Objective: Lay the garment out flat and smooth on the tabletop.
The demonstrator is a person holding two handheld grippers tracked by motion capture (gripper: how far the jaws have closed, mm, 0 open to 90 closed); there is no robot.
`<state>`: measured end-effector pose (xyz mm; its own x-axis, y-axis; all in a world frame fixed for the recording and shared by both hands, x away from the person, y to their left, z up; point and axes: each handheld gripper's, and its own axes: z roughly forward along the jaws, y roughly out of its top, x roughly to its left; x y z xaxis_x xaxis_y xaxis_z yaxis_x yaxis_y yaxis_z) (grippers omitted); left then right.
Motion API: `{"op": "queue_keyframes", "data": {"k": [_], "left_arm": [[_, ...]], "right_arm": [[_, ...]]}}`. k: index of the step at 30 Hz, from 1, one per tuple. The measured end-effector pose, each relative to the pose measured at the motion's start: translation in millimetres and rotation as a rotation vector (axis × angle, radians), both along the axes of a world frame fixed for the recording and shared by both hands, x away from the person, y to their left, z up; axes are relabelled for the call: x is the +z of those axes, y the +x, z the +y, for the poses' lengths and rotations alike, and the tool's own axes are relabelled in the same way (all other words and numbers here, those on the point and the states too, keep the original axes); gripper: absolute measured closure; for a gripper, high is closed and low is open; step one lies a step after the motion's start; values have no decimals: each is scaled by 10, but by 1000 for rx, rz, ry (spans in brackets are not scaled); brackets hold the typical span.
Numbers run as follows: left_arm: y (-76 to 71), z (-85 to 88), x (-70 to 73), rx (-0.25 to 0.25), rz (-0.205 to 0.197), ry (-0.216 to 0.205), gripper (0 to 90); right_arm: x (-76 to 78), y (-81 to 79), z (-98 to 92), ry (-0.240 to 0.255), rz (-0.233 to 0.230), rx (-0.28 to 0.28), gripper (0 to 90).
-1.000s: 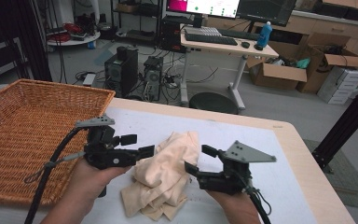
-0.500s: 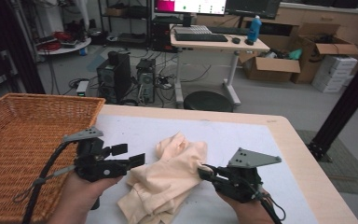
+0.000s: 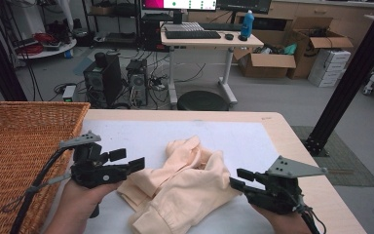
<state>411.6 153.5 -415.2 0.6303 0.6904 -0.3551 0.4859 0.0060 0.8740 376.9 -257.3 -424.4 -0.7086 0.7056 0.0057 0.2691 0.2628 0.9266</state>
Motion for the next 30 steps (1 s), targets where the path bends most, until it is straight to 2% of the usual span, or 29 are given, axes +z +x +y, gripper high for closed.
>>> {"op": "queue_keyframes", "data": {"k": [1,3,6,10,13,14,16,17,18,19,20,22,24,26,30], "left_arm": [[19,-40,-5,-9,5,9,160],[58,-120,-23,-27,11,20,162],[125,-224,-87,-34,37,14,166],[179,-357,-190,-62,60,21,201],[189,-457,-279,-93,68,54,240],[189,-472,-299,-101,70,61,277],[180,-504,-340,-101,74,116,425],[176,-511,-337,-99,72,117,502],[173,-512,-331,-104,67,123,603],[171,-511,-327,-98,68,151,674],[172,-503,-326,-98,70,157,769],[168,-456,-306,-99,76,173,841],[163,-394,-272,-95,77,176,855],[149,-304,-216,-64,73,175,858],[105,-112,-105,-15,55,172,863]], "right_arm": [[38,0,-17,12,-13,-8,543],[111,11,-37,32,-24,-13,546],[178,54,11,15,-33,-4,527],[195,144,132,9,-16,4,475],[179,195,244,9,2,20,434],[155,212,291,4,14,27,420],[104,237,348,-4,42,42,405],[69,248,374,-8,61,49,405],[29,260,399,-13,86,60,419],[-10,272,424,-28,108,70,440],[-53,282,449,-48,131,83,515],[-97,285,472,-84,146,99,628],[-109,277,471,-106,142,106,737],[-99,267,453,-123,133,100,816],[-39,267,344,-138,116,79,867]]}}
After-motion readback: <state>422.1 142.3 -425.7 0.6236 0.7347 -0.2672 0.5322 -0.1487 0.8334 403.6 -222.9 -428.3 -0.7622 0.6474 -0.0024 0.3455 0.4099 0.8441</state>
